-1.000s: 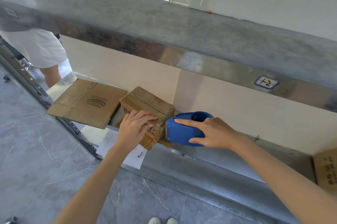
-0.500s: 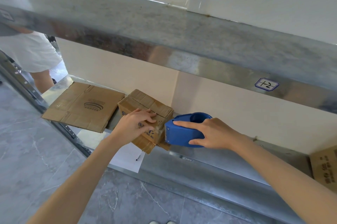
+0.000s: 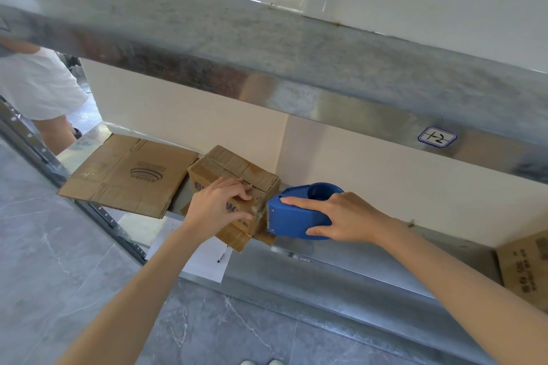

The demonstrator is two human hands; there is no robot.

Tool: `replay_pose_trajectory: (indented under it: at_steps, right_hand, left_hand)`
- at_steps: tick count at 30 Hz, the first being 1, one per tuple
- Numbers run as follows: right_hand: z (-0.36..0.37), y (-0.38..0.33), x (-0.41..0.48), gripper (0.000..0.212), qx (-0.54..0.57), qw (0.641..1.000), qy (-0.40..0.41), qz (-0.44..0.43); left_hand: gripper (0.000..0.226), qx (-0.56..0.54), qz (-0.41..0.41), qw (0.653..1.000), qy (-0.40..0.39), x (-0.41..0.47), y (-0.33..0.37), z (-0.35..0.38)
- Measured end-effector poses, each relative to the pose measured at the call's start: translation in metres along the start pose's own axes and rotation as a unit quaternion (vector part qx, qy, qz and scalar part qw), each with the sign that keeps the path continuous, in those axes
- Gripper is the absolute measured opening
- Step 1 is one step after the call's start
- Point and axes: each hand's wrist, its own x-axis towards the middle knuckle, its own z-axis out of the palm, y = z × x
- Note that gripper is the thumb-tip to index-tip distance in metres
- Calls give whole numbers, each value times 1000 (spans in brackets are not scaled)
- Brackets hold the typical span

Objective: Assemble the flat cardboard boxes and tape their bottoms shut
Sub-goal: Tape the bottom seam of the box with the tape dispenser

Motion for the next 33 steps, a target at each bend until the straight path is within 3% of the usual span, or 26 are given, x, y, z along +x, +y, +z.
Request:
replay_pose_trajectory:
  at_steps: [11, 14, 22, 26, 33]
  right_hand:
    - [-13, -8, -4, 73, -37, 999, -31, 1]
    - [-8, -4, -4, 71, -27, 999, -26, 6]
    - [-17, 1, -7, 74, -48, 999, -21, -14]
    - [-18, 2, -13, 76, -42, 999, -25, -24]
    - [-9, -19, -11, 73, -37, 997, -4, -63]
  left_hand:
    - [31, 37, 40, 999, -4, 4, -2, 1]
    - [43, 78, 42, 996, -4, -4, 4, 12]
    - [74, 163, -52, 982, 84, -7, 47, 51]
    - [71, 93, -50, 990, 97, -12, 46, 58]
    - [67, -76, 27, 996, 21, -34, 17, 42]
